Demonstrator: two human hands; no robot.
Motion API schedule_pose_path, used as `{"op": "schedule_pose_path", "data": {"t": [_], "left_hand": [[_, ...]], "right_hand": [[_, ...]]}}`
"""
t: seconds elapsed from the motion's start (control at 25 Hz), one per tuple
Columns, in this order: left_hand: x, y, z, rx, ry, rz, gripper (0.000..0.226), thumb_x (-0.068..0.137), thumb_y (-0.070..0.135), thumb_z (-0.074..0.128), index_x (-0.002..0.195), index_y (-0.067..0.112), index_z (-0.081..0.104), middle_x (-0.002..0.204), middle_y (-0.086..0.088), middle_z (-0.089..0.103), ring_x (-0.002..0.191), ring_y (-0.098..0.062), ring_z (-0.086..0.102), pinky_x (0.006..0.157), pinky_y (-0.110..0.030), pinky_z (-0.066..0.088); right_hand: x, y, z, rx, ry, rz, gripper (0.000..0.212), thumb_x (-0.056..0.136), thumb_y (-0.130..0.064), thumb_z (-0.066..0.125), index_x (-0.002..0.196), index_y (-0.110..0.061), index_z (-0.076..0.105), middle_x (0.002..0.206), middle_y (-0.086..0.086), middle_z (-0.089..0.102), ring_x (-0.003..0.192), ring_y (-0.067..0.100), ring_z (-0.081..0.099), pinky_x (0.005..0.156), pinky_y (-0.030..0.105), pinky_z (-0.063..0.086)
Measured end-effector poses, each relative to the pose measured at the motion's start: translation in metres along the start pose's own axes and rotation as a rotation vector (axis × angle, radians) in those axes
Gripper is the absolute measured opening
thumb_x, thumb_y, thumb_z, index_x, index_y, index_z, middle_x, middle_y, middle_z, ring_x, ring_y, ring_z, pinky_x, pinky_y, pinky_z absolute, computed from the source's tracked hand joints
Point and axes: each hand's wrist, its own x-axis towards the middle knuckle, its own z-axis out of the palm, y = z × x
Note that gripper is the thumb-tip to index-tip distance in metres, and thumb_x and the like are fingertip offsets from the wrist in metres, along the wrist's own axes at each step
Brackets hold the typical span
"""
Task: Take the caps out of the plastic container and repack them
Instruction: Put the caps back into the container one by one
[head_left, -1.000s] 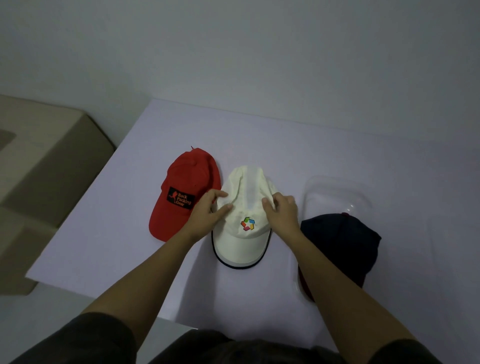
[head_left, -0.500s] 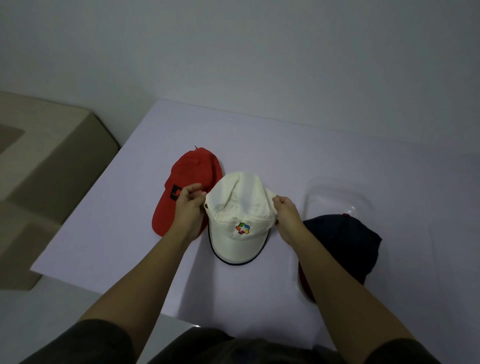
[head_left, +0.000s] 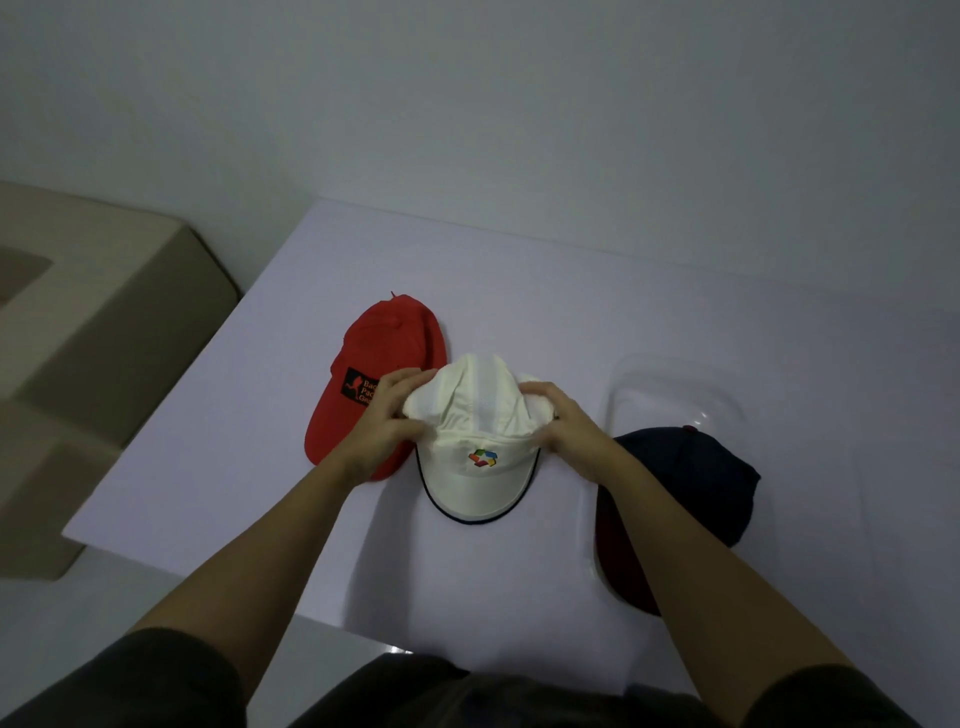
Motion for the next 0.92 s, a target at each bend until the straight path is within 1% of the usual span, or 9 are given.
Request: {"op": "schedule_pose_path", "data": {"t": [0.08,0.16,0.24,0.32,0.44,0.56,0.68,0.8,0.92], "left_hand": [[0.001,-0.004,-0.005,0.274,-0.105,0.027,0.096,0.053,0.034,0.071,0.141,0.040,0.033,0.137,0.007,0.031,0.130,-0.012,0.029,0.109,-0.032,0.027],[0.002,-0.009,-0.009,0.443,-0.149,0.084,0.108,0.049,0.052,0.077,0.136,0.060,0.015,0.138,0.004,0.032,0.131,-0.014,0.028,0.111,-0.036,0.024],[0.004,-0.014,-0.012,0.562,-0.197,0.110,0.095,0.045,0.075,0.071,0.123,0.075,0.017,0.131,0.003,0.034,0.123,-0.013,0.032,0.108,-0.031,0.027],[0.004,-0.015,-0.014,0.590,-0.227,0.113,0.064,0.043,0.086,0.060,0.103,0.079,0.038,0.121,0.004,0.035,0.115,-0.010,0.036,0.102,-0.023,0.031],[0.002,-0.009,-0.014,0.535,-0.230,0.085,0.030,0.053,0.071,0.071,0.080,0.060,0.063,0.121,0.007,0.040,0.109,0.000,0.042,0.097,-0.021,0.037],[0.007,-0.011,-0.014,0.557,-0.253,0.093,0.012,0.066,0.060,0.071,0.076,0.059,0.064,0.130,0.010,0.048,0.122,-0.008,0.044,0.109,-0.035,0.033],[0.010,-0.011,-0.014,0.559,-0.268,0.126,0.020,0.079,0.046,0.068,0.098,0.040,0.069,0.125,0.007,0.062,0.130,-0.011,0.039,0.110,-0.037,0.031],[0.008,-0.006,-0.011,0.433,-0.252,0.044,0.009,0.088,0.021,0.063,0.096,0.025,0.065,0.102,0.002,0.069,0.100,-0.007,0.061,0.088,-0.030,0.049],[0.005,-0.003,-0.007,0.431,-0.254,0.007,0.014,0.093,0.018,0.057,0.088,0.031,0.061,0.085,0.008,0.065,0.076,-0.001,0.058,0.070,-0.019,0.042]], "right_hand": [[-0.007,-0.003,0.000,-0.362,-0.090,-0.019,0.074,0.071,0.000,0.062,0.129,-0.041,0.044,0.124,0.003,0.024,0.105,0.027,0.044,0.083,0.028,0.045],[-0.008,-0.002,-0.003,-0.496,-0.096,-0.034,0.081,0.070,-0.007,0.076,0.137,-0.035,0.039,0.123,0.003,0.019,0.107,0.022,0.040,0.091,0.025,0.041],[-0.003,0.002,-0.004,-0.540,-0.072,-0.057,0.077,0.066,-0.021,0.085,0.133,-0.029,0.048,0.124,0.004,0.020,0.108,0.017,0.036,0.096,0.020,0.034],[0.006,0.006,-0.001,-0.651,-0.031,-0.121,0.054,0.065,-0.032,0.085,0.114,-0.026,0.064,0.124,0.006,0.032,0.111,0.017,0.034,0.094,0.003,0.023],[0.015,0.015,0.004,-0.749,0.045,-0.198,0.030,0.067,-0.037,0.083,0.091,-0.023,0.071,0.125,0.012,0.049,0.120,0.023,0.037,0.091,-0.003,0.018],[0.011,0.013,0.001,-0.819,0.101,-0.291,0.054,0.066,-0.038,0.082,0.111,-0.012,0.068,0.148,0.006,0.027,0.132,0.022,0.027,0.112,0.026,0.023],[0.009,0.005,0.000,-1.036,0.024,-0.361,0.051,0.074,-0.049,0.072,0.112,-0.014,0.066,0.136,0.000,0.048,0.133,0.019,0.031,0.113,0.037,0.020],[0.009,0.005,-0.004,-0.986,-0.063,-0.321,0.034,0.087,-0.045,0.059,0.099,-0.014,0.064,0.103,0.005,0.065,0.109,0.024,0.054,0.096,0.044,0.037],[0.008,0.005,-0.008,-0.884,-0.110,-0.235,0.038,0.094,-0.041,0.051,0.100,-0.005,0.061,0.100,0.012,0.067,0.095,0.030,0.059,0.086,0.042,0.043]]}}
